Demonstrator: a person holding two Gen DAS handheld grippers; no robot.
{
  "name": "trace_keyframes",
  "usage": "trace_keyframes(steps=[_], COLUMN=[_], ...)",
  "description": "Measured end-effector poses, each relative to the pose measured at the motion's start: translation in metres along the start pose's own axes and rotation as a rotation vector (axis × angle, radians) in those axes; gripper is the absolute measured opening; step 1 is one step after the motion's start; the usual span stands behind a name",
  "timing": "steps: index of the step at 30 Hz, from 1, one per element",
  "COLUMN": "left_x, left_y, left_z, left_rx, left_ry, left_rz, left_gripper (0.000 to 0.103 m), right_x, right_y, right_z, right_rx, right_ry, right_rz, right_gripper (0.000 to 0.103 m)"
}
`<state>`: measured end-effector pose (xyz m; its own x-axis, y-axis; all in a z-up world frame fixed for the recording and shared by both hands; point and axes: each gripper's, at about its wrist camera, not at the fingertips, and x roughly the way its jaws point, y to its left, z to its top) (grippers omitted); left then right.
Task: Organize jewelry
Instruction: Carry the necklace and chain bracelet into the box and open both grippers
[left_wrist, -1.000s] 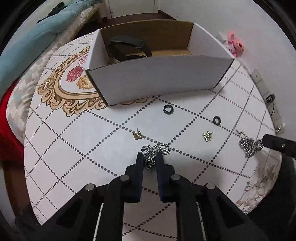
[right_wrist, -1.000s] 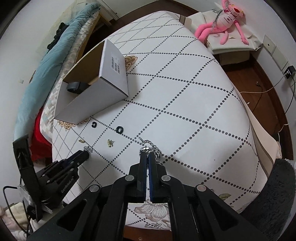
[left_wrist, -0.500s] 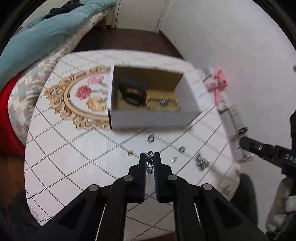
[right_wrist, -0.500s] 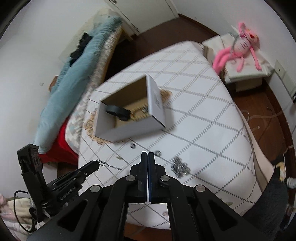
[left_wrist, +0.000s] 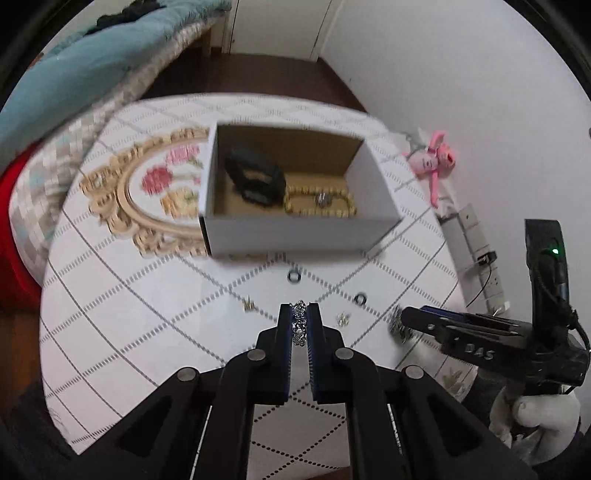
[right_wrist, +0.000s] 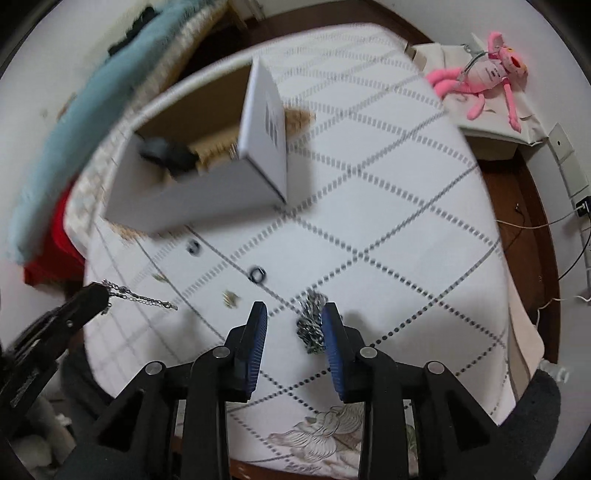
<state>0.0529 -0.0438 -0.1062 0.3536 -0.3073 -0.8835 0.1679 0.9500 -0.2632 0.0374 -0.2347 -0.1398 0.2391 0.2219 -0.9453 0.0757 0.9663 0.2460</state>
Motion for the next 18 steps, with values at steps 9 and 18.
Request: trace_keyframes(steps=[9, 18], left_x=[0.0, -0.05], left_y=[-0.003, -0.021], left_z=[-0.009, 0.038], left_rx=[-0.008, 0.007], left_ry=[0.025, -0.078], left_rz=[-0.022, -0.141], left_gripper=[0.005, 0.005], right_x=[-0.005, -0.1], right_y=[-0.015, 0.013], right_z=[-0.013, 0.017], right_rx=[0.081, 0.045], right_ry=[-0.055, -0.209], right_rz=[0.077, 0.243], right_gripper=[0.013, 0.013])
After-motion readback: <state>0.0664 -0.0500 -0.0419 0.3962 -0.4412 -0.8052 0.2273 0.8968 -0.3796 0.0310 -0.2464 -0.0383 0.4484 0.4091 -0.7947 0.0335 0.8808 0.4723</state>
